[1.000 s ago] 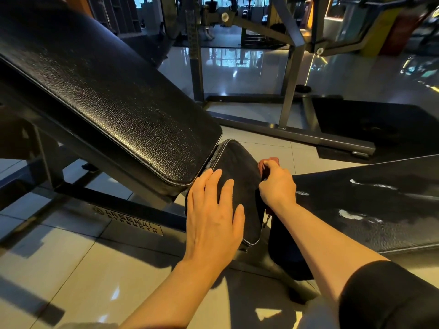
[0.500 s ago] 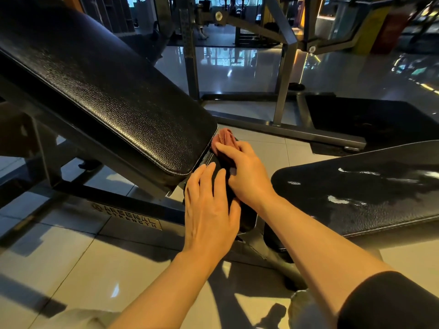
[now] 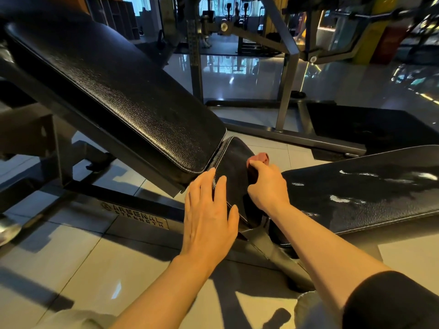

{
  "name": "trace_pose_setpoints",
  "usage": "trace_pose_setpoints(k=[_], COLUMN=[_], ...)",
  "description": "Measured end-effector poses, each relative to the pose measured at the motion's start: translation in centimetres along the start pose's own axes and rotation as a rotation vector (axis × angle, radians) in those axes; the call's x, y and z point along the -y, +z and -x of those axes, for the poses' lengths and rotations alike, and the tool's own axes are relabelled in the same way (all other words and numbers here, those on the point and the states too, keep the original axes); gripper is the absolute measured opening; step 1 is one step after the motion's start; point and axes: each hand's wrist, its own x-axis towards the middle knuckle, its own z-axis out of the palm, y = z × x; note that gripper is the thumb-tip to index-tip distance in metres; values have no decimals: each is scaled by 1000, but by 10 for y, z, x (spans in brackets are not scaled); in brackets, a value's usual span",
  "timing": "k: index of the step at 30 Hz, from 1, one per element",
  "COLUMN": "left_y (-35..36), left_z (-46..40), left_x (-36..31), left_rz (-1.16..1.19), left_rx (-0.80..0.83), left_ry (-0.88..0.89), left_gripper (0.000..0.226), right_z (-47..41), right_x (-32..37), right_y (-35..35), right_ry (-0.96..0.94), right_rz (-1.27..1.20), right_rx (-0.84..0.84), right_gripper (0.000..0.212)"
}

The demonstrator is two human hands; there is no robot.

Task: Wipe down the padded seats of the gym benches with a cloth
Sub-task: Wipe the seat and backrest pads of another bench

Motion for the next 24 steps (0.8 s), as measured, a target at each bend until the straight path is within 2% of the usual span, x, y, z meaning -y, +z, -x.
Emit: trace_pose_setpoints(k=[5, 8, 10, 14, 17, 20, 24], left_y=[-2, -3, -3, -6, -11, -15, -22], left_z=[4, 6, 7, 9, 12, 14, 16], left_x=[-5, -10, -12, -14, -13, -12, -7], left_rz=[30, 57, 55, 41, 45, 64, 93], left_rx=[28, 53, 62, 80, 86, 90, 121], left_ry=[-11, -35, -50, -53, -65, -82, -108], left_gripper=[63, 67, 66, 67, 68, 67, 70], right_z=[20, 30, 33, 36, 32, 30, 40], right_x=[23, 21, 13, -5, -10, -4, 18], right_y=[-1, -2, -5, -12, -19, -22, -13], right_ry=[-296, -391, -351, -142, -23, -60, -230], right_rz=[-78, -14, 33, 158, 84, -4, -222], right_rx=[21, 45, 41, 54, 31, -38, 7], right_gripper=[64, 66, 66, 64, 58, 53, 56])
